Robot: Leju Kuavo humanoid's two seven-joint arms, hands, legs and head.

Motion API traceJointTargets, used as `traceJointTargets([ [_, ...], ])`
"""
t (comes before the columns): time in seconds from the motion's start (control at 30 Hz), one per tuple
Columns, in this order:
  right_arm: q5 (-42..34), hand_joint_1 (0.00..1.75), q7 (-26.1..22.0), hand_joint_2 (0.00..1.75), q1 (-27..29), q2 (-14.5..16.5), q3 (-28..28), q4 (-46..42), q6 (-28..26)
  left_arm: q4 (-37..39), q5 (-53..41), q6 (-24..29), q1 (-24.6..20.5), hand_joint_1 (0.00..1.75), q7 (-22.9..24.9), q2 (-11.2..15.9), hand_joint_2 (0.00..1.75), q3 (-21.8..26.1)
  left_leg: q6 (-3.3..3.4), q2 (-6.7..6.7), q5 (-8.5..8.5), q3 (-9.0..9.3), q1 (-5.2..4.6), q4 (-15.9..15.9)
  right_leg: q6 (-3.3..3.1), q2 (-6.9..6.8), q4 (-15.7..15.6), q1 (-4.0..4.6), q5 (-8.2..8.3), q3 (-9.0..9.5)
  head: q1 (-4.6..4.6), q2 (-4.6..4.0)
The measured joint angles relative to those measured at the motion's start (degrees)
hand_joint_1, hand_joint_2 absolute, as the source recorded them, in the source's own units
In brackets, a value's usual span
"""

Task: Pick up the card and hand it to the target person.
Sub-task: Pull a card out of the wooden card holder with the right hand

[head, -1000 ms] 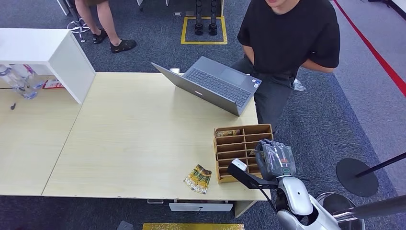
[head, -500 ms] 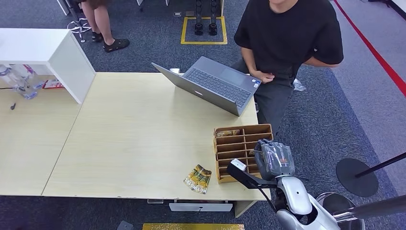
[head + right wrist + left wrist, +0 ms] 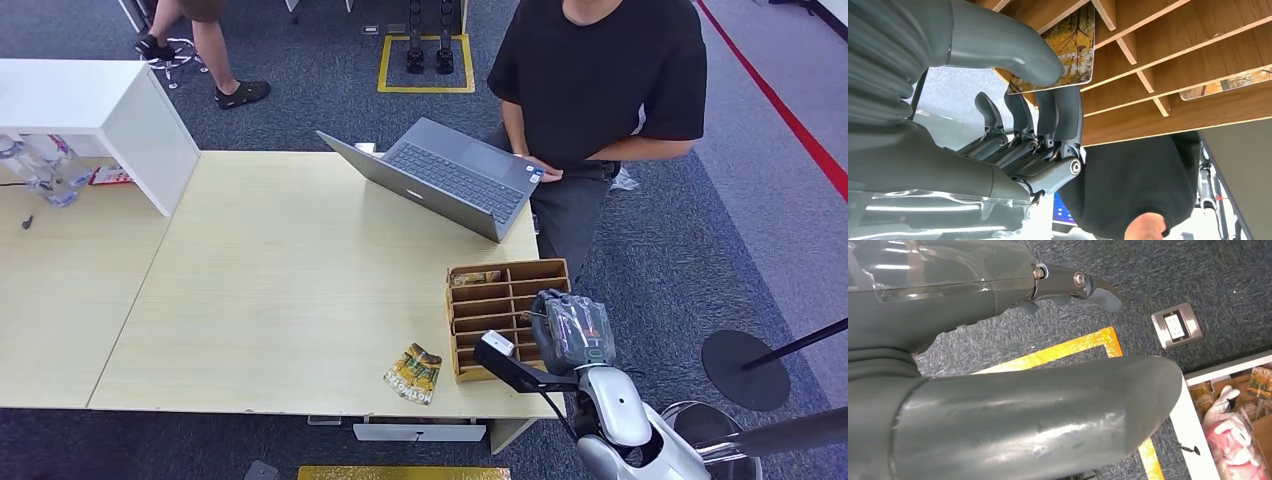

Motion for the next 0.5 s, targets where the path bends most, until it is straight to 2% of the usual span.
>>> traceJointTargets([
  [0.2, 0.0, 1.73, 0.0, 1.75, -0.2, 0.0, 0.0, 0.2, 0.0, 0.0, 0.0, 0.0, 0.0, 0.0, 0.0, 0.0, 0.0, 0.0, 0.0, 0.0, 0.0, 0.01, 0.0, 0.0, 0.0, 0.0, 0.0, 0.0, 0.0, 0.01, -0.01, 0.0],
  [0.5, 1.2, 1.75, 0.3, 1.75, -0.2, -0.5, 0.0, -0.1, 0.4, 0.0, -0.1, 0.0, 0.0, 0.0, 0.0, 0.0, 0.0, 0.0, 0.0, 0.0, 0.0, 0.01, 0.0, 0.0, 0.0, 0.0, 0.0, 0.0, 0.0, 0.01, 0.0, 0.0],
])
